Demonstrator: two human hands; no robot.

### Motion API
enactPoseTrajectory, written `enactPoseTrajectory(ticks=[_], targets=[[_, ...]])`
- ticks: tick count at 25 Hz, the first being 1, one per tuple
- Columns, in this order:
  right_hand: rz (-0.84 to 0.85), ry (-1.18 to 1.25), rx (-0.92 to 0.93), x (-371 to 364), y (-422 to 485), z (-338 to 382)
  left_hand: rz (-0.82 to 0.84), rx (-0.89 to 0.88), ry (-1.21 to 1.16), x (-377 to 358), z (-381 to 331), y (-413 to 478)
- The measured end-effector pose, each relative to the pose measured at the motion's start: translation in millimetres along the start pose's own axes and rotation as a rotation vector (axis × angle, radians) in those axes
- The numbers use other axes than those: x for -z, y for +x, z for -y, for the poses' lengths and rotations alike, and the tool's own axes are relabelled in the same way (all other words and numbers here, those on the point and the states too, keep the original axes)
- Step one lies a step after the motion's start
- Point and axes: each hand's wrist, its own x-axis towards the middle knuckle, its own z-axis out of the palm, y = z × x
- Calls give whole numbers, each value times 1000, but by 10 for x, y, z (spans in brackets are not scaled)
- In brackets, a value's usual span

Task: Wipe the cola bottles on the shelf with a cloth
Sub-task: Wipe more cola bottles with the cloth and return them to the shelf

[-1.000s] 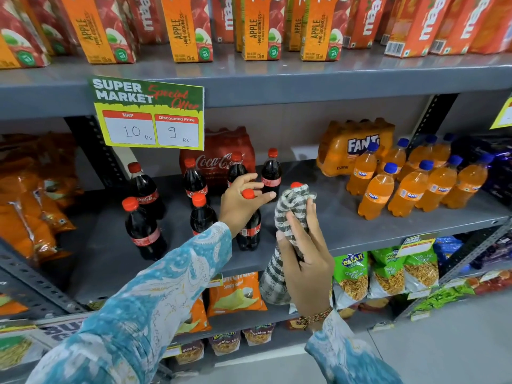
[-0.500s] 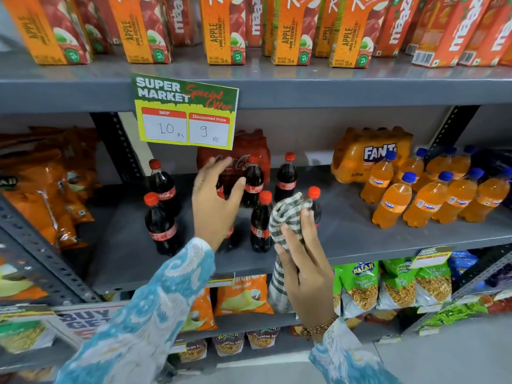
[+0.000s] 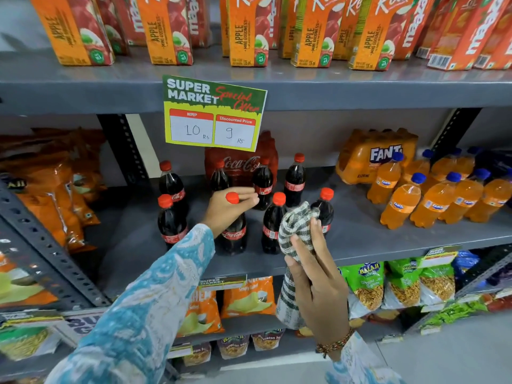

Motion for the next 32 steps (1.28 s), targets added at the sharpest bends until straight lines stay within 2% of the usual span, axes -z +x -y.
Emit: enactPoseTrajectory(ticks=[3, 6, 8, 12, 17, 20, 24, 28, 30, 32], targets=[[23, 9, 1, -13, -70, 30, -35, 38, -47, 31, -47, -18], [42, -5, -5, -86, -105, 110, -152, 170, -192, 60, -223, -105], [81, -24, 3, -214, -60, 193, -153, 248, -260, 61, -388, -204], [206, -155, 134, -503, 82, 390, -36, 397, -417, 103, -656, -376], [222, -205, 42, -583, 132, 658, 211, 529, -429, 279, -755, -419], [252, -202, 42, -532, 90, 687, 112, 546, -408, 251, -715, -396], [311, -311, 202, -424, -129, 630, 16, 520, -453, 219, -656, -288], [350, -306, 189, -306, -294, 536, -80, 494, -520, 267, -638, -128], [285, -276, 154, -284, -246, 532, -73, 475, -564, 257, -622, -110], [206, -234, 137, -365, -39, 530, 1, 460, -598, 227, -618, -159]])
